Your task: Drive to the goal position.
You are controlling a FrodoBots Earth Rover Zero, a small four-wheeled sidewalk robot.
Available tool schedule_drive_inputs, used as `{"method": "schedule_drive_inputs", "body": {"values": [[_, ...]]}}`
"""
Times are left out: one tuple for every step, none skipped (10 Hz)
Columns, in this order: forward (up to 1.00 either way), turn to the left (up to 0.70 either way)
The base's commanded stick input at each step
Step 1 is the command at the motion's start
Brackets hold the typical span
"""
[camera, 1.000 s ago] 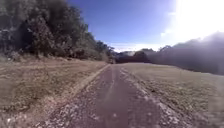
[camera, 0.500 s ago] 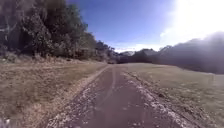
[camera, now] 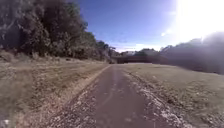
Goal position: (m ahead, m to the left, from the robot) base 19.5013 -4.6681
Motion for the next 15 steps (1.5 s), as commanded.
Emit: {"method": "schedule_drive_inputs", "body": {"values": [[0.60, 0.00], [0.60, 0.00], [0.60, 0.00], [0.60, 0.00], [0.60, 0.00], [0.60, 0.00], [0.60, 0.00], [0.60, 0.00], [0.60, 0.00], [0.60, 0.00], [0.60, -0.15], [0.60, -0.15], [0.60, -0.15], [0.60, -0.15], [0.60, -0.15]]}}
